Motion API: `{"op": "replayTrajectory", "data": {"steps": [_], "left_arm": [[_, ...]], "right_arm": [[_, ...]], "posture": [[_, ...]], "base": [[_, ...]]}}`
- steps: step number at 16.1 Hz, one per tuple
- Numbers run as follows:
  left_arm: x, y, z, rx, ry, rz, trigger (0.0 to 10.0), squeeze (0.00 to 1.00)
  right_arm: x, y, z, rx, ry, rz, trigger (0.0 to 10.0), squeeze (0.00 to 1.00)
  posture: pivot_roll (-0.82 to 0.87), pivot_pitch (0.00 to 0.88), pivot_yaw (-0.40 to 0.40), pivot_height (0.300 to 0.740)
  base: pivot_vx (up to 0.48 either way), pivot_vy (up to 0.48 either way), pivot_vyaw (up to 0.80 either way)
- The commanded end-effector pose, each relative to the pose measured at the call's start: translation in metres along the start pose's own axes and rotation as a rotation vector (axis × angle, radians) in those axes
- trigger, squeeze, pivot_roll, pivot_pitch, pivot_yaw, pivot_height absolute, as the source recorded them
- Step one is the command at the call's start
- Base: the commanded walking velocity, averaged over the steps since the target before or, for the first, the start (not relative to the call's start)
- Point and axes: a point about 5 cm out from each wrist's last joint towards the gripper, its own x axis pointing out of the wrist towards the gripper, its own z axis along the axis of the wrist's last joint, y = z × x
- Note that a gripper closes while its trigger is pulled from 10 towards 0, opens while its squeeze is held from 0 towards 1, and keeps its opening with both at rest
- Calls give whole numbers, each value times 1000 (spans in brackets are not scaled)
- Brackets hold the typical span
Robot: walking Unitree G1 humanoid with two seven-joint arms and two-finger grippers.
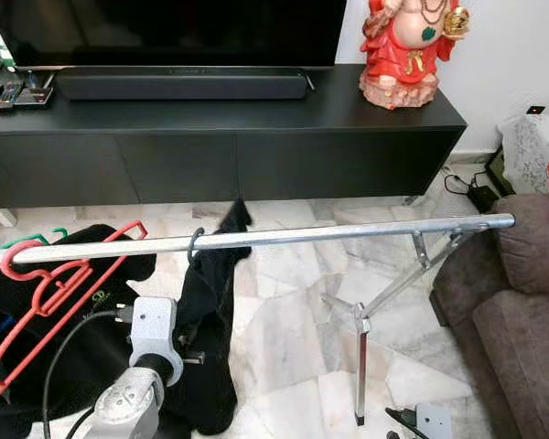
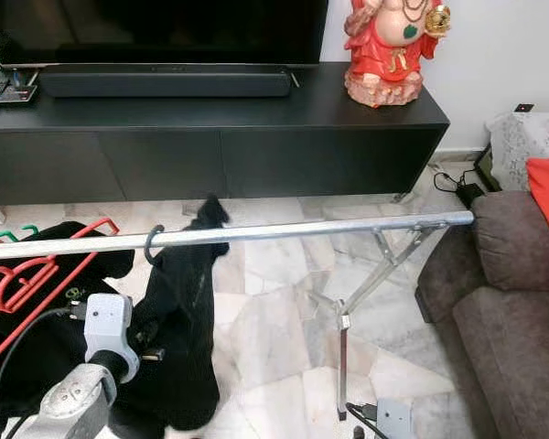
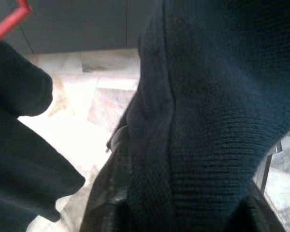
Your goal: Hang hanger
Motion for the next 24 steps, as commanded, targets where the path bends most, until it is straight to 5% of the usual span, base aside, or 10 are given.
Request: {"op": "replayTrajectory", "data": {"steps": [1,5,10,11,12,24], "left_arm": [[-6,-3,5,3,-31,-26,10000,1000],[-23,-5,11,1,-71,-57,10000,1000],[-33,13,20,8,-161,107,10000,984],[-33,13,22,7,-174,112,10000,396],[-33,13,23,5,-183,117,10000,0],[-36,11,19,53,-169,128,10000,0]], "right_arm": [[-1,-2,-10,4,34,-3,10000,0],[-2,-1,-10,5,33,-3,10000,0],[-1,-1,-9,-4,33,2,10000,0],[-1,-1,-9,-5,33,2,10000,0],[-1,-1,-9,-5,32,2,10000,0],[-2,0,-13,-15,33,12,10000,0]], "posture": [[16,213,-54,740],[19,213,-54,740],[24,207,-59,740],[22,205,-59,740],[20,201,-58,740],[22,173,-49,740]], "base": [[0,0,0],[0,0,0],[0,0,0],[0,0,0],[0,0,0],[0,133,0]]}}
